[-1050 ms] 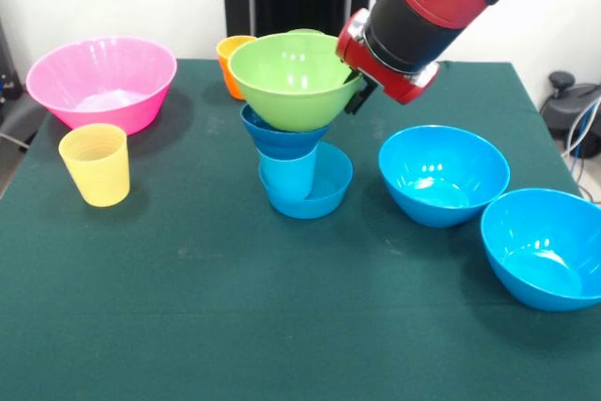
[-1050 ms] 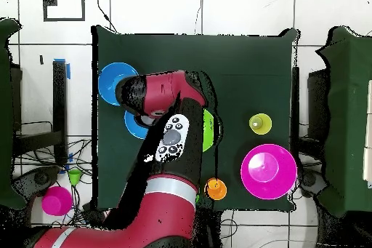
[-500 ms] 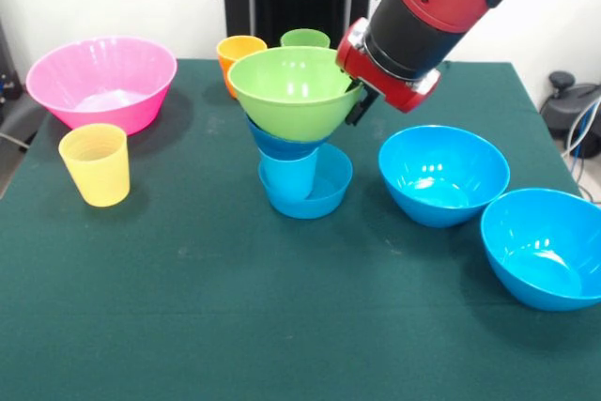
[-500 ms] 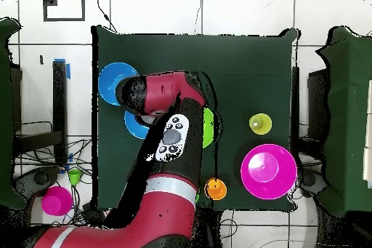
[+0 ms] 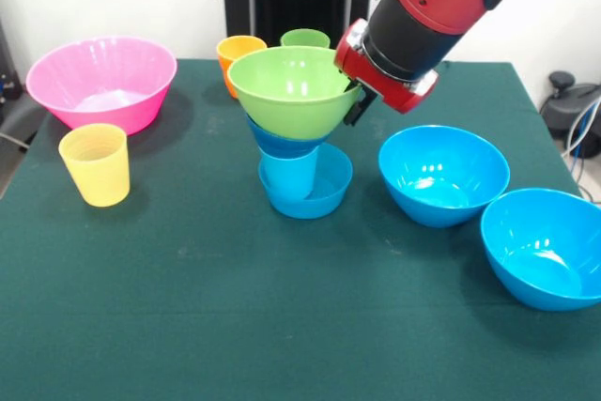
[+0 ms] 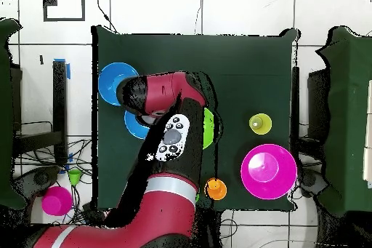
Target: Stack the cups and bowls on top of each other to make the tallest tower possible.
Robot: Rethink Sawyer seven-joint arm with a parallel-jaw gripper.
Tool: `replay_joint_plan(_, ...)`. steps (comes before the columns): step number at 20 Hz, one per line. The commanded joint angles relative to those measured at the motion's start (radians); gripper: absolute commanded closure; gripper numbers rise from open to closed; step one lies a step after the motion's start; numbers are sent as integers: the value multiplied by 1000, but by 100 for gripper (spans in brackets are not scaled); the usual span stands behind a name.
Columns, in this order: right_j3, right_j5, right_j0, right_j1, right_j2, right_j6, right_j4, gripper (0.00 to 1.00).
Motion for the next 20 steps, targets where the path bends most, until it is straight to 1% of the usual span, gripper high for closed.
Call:
replay_joint_plan(1,-2,-10,-9,6,57,94,23,100)
replay_joint_plan(4,4,-6,-7,-5,52,89,20,100)
replay_joint_plan(6,-13,-6,-4,2,42,89,8,100)
replay_joint_plan(9,-50,25,20,6,-4,96,-34,100)
replay_joint_plan(11,-70,54,35,7,-32,95,-53,100)
replay_joint_plan(13,-72,55,43,7,-50,89,-63,100)
replay_joint_plan(20,-85,31,51,41,-70,87,-44,100)
